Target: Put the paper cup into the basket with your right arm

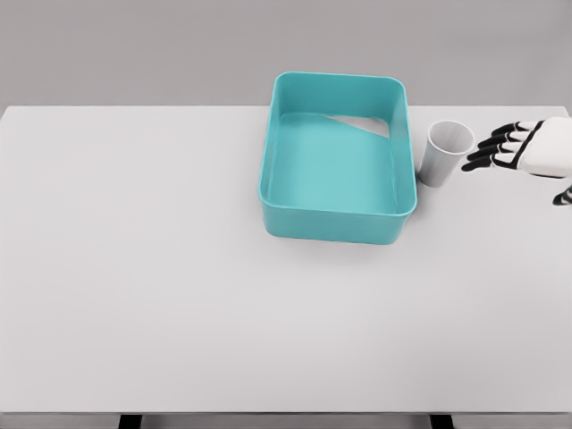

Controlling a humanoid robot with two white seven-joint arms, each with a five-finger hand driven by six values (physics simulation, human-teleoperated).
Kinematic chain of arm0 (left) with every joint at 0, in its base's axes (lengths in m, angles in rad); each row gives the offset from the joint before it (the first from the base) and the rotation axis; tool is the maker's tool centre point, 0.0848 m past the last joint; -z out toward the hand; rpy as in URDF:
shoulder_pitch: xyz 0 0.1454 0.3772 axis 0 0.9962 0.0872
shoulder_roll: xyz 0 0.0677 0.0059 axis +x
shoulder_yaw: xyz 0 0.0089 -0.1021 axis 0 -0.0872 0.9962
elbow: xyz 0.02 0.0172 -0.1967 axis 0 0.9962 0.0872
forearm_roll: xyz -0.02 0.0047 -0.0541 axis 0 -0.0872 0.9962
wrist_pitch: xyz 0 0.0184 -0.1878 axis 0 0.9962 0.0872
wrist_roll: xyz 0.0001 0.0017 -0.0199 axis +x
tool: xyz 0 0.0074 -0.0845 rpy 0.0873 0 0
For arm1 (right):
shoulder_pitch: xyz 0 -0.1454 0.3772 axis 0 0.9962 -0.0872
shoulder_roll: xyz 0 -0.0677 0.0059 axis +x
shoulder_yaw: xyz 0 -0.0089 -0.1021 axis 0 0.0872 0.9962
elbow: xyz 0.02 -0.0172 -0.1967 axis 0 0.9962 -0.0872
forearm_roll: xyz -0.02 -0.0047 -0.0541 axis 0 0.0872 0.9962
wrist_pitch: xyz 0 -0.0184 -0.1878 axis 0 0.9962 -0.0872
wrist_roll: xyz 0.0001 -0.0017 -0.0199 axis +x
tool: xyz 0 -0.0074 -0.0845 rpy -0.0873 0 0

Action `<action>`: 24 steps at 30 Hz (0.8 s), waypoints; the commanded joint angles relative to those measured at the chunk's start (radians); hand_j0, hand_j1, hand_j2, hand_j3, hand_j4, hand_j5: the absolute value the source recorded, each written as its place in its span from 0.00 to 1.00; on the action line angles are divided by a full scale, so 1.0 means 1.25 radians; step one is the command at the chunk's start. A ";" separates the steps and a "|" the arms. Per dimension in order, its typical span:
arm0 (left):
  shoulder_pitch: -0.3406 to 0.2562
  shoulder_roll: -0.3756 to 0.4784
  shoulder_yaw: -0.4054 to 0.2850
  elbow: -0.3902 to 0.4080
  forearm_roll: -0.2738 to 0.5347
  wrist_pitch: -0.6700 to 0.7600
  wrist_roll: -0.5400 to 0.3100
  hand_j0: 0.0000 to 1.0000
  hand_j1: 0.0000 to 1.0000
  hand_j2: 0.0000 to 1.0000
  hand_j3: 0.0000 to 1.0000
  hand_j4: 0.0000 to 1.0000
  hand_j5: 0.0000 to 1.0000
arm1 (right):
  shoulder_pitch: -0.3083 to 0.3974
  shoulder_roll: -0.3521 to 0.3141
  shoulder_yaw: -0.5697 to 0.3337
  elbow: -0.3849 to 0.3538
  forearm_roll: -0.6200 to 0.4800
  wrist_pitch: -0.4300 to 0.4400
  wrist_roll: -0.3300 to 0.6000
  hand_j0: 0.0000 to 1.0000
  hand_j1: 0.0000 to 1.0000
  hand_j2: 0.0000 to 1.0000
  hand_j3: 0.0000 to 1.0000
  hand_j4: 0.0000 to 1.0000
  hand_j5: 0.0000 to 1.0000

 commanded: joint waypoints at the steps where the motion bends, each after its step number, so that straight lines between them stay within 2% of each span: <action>1: 0.000 0.000 0.000 0.000 0.000 -0.001 0.000 1.00 1.00 1.00 1.00 1.00 1.00 | 0.000 0.001 -0.007 -0.002 -0.004 0.000 0.004 1.00 1.00 1.00 1.00 1.00 1.00; 4: 0.000 0.000 0.000 0.000 0.000 -0.001 0.000 1.00 1.00 1.00 1.00 1.00 1.00 | -0.007 -0.009 -0.029 0.006 -0.011 0.013 0.002 1.00 1.00 1.00 1.00 1.00 1.00; 5: 0.000 0.000 0.000 0.000 0.000 0.001 0.000 1.00 1.00 1.00 1.00 1.00 1.00 | -0.007 -0.006 -0.027 0.011 -0.024 0.072 0.018 1.00 1.00 1.00 1.00 1.00 1.00; 6: 0.000 0.000 0.000 0.000 0.000 0.001 0.000 1.00 1.00 1.00 1.00 1.00 1.00 | -0.010 0.000 -0.029 0.039 -0.058 0.204 0.054 1.00 1.00 1.00 1.00 1.00 1.00; 7: 0.000 0.000 0.000 0.000 0.000 0.001 0.000 1.00 1.00 1.00 1.00 1.00 1.00 | -0.039 0.050 -0.032 0.103 -0.052 0.337 0.054 1.00 1.00 1.00 1.00 1.00 1.00; 8: 0.000 0.000 0.000 0.000 0.000 -0.001 0.000 1.00 1.00 1.00 1.00 1.00 1.00 | -0.056 0.121 -0.029 0.204 -0.044 0.347 0.054 1.00 1.00 1.00 1.00 1.00 1.00; 9: 0.000 0.000 0.000 0.000 0.000 0.001 0.000 1.00 1.00 1.00 1.00 1.00 1.00 | -0.063 0.144 -0.031 0.259 -0.042 0.346 0.054 1.00 1.00 1.00 1.00 1.00 1.00; 10: 0.000 0.000 0.000 0.000 0.000 0.001 0.000 1.00 1.00 1.00 1.00 1.00 1.00 | -0.064 0.150 -0.026 0.258 -0.042 0.347 0.054 1.00 1.00 1.00 1.00 1.00 1.00; 12: 0.000 0.000 0.000 0.000 0.000 -0.001 0.000 1.00 1.00 1.00 1.00 1.00 1.00 | -0.061 0.204 -0.024 0.257 -0.025 0.345 0.054 1.00 1.00 1.00 1.00 1.00 1.00; 14: 0.000 0.000 0.000 0.000 0.000 -0.001 0.000 1.00 1.00 1.00 1.00 1.00 1.00 | -0.064 0.247 -0.023 0.258 0.037 0.345 0.054 1.00 1.00 1.00 1.00 1.00 1.00; 17: 0.000 0.000 0.000 0.000 0.000 0.001 0.000 1.00 1.00 1.00 1.00 1.00 1.00 | -0.066 0.284 -0.022 0.259 0.059 0.336 0.054 1.00 1.00 1.00 1.00 1.00 1.00; 21: 0.000 0.000 0.000 0.000 0.000 -0.001 0.000 1.00 1.00 1.00 1.00 1.00 1.00 | -0.075 0.353 -0.011 0.290 0.118 0.336 0.054 1.00 1.00 1.00 1.00 1.00 1.00; 24: 0.000 0.000 0.000 0.000 0.000 0.001 0.000 1.00 1.00 1.00 1.00 1.00 1.00 | -0.083 0.365 0.020 0.285 0.120 0.313 0.054 1.00 1.00 1.00 1.00 1.00 1.00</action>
